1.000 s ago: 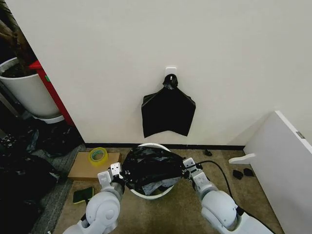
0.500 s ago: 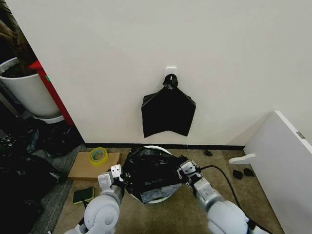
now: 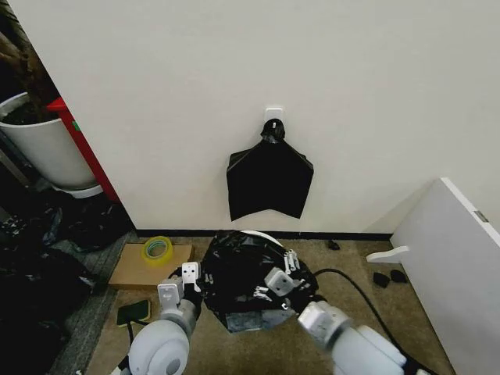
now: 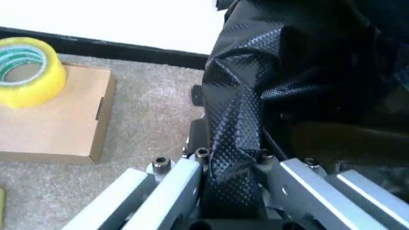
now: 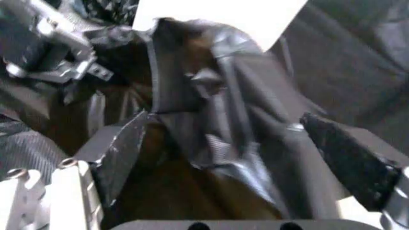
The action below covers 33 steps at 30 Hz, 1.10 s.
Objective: Place the garbage bag over the trash bin.
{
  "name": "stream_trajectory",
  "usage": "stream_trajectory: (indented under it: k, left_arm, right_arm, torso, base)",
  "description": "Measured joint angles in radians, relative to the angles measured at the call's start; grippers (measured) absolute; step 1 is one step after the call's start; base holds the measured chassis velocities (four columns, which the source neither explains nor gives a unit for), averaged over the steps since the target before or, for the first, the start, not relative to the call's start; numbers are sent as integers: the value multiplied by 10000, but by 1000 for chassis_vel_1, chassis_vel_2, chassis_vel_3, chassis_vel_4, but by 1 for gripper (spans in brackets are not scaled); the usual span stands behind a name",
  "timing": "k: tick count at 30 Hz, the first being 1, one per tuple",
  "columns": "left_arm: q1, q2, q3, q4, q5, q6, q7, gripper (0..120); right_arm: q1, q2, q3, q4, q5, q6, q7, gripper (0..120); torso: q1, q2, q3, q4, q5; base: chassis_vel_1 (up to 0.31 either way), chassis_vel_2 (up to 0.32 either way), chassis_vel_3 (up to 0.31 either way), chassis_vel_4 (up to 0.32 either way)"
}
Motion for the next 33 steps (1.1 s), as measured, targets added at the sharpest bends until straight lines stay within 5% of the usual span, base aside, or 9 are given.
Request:
stream_trajectory:
  k: [8, 26, 33]
  left_arm:
    - [132, 2, 30, -156, -4, 0, 12, 1]
    - [315, -4, 27, -153, -2, 22, 29, 1]
    - [335, 72, 7, -82, 205, 24, 112, 1]
  right_arm:
    - [59, 334, -440, -634, -1120, 125, -20, 74]
    - [-12, 300, -518, -752, -1937, 429, 157, 4]
    - [5, 251, -346, -658, -1121, 709, 156, 0]
  torso:
    - [0, 0, 0, -2, -1]
    - [0, 0, 0, -2, -1]
    - [0, 0, 0, -3, -1]
  base:
    - [0, 0, 0, 0]
    - [0, 0, 0, 0]
    - [0, 0, 0, 0]
